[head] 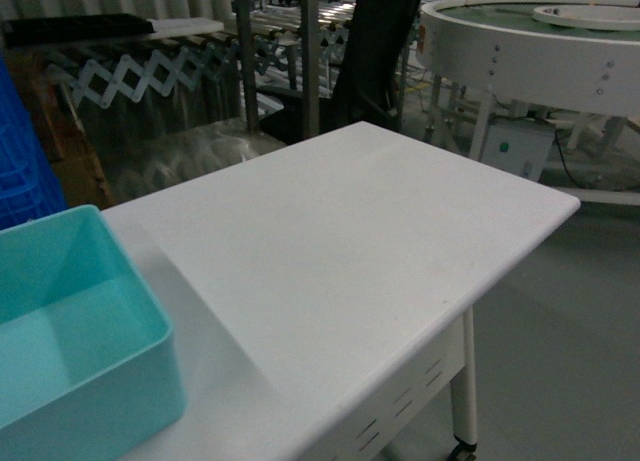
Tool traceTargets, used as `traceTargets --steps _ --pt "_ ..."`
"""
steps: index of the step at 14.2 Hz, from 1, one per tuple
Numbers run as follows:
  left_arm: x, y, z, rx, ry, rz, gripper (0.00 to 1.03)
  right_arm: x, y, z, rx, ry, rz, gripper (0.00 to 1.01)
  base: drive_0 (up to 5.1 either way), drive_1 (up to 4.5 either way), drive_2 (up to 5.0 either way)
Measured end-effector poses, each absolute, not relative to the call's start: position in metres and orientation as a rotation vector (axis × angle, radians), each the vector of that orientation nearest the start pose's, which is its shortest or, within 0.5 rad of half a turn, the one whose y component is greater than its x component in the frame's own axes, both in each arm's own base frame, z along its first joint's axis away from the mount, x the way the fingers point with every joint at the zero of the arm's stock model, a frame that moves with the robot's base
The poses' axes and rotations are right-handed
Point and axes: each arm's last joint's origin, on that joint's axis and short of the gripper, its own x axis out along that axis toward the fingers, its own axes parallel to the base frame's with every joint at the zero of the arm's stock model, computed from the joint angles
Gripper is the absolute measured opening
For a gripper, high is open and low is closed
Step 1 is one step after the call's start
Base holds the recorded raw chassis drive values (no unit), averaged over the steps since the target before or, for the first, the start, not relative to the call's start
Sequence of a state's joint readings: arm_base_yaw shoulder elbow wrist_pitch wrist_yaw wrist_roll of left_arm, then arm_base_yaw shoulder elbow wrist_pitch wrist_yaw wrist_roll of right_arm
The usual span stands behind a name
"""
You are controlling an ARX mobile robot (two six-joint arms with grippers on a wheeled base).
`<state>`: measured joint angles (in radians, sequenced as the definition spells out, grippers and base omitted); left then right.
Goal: Pick red block from blue box to shelf
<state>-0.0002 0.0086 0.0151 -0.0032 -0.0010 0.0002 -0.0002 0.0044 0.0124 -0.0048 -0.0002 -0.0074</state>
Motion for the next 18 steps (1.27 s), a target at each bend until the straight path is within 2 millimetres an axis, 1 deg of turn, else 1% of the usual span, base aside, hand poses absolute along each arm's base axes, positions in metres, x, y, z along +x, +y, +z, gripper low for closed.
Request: traceTargets --steps 18 --pt "0.0973 0.0000 0.1676 0.000 -0.003 0.001 0.98 0.0972 0.0000 0.1669 -0.007 -0.003 0.000 0.39 -1.5 -1.49 -1.5"
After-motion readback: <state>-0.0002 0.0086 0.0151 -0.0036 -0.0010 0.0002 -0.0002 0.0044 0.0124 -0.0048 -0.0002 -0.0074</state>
